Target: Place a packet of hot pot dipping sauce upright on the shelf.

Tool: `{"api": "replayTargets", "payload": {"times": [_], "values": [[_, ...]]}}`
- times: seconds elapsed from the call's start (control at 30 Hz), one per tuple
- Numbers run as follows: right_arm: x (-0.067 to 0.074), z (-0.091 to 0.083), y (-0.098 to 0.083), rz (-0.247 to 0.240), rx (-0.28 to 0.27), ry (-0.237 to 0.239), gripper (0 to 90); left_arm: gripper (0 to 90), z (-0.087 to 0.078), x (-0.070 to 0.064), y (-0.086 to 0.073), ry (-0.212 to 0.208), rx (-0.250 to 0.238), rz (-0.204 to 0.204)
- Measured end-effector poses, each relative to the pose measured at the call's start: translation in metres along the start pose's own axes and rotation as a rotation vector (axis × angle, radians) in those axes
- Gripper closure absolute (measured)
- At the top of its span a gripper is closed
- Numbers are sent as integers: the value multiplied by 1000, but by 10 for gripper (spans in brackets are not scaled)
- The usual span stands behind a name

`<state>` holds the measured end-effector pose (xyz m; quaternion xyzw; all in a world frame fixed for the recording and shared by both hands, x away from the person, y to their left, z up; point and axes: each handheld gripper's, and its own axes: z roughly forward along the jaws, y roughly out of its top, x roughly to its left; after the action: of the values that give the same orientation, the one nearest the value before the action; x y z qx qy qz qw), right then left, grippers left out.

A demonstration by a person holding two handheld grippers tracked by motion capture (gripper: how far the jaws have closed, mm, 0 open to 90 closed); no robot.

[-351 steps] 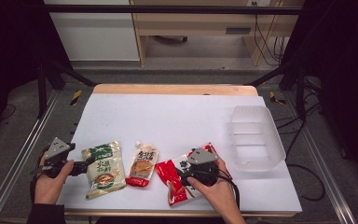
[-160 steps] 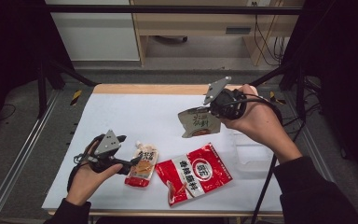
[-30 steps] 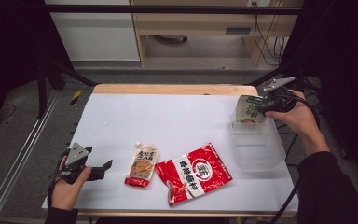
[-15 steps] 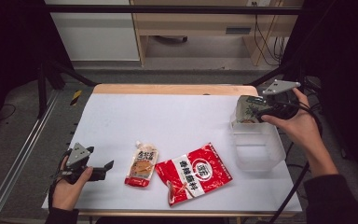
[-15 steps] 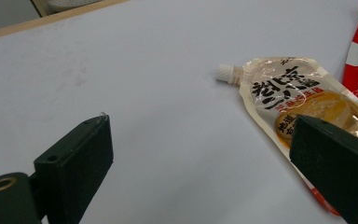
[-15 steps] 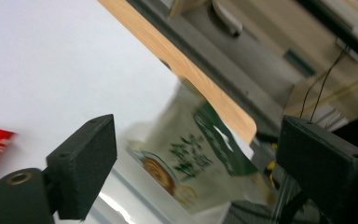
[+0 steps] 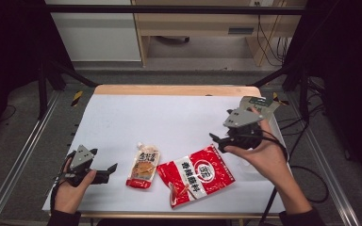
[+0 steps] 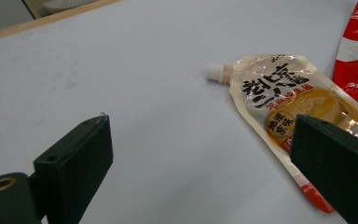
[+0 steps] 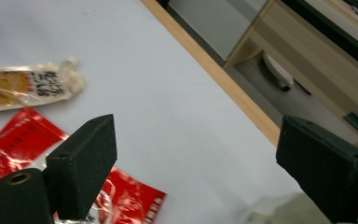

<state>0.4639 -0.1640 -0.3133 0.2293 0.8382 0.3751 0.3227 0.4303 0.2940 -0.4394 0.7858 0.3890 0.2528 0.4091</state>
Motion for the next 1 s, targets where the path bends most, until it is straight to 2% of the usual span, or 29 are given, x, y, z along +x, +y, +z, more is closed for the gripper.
{"api": "replayTargets", "payload": {"times": [0.17, 0.23, 0.43, 0.67, 0.73, 1.0], "values": [[31, 23, 5, 1, 15, 72, 148, 59, 0, -1, 0, -5, 1, 5], [42, 32, 6, 21, 12, 100, 142, 59, 0, -1, 1, -7, 2, 6], [70, 57, 13, 10, 23, 145, 147, 59, 0, -3, 1, -6, 2, 16], [86, 77, 22, 21, 48, 177, 180, 59, 0, -4, 2, -8, 3, 25], [91, 83, 24, 44, 54, 191, 201, 59, 1, -4, 2, -8, 4, 27], [99, 100, 34, 46, 76, 200, 282, 59, 1, -6, 3, -8, 7, 37]]}}
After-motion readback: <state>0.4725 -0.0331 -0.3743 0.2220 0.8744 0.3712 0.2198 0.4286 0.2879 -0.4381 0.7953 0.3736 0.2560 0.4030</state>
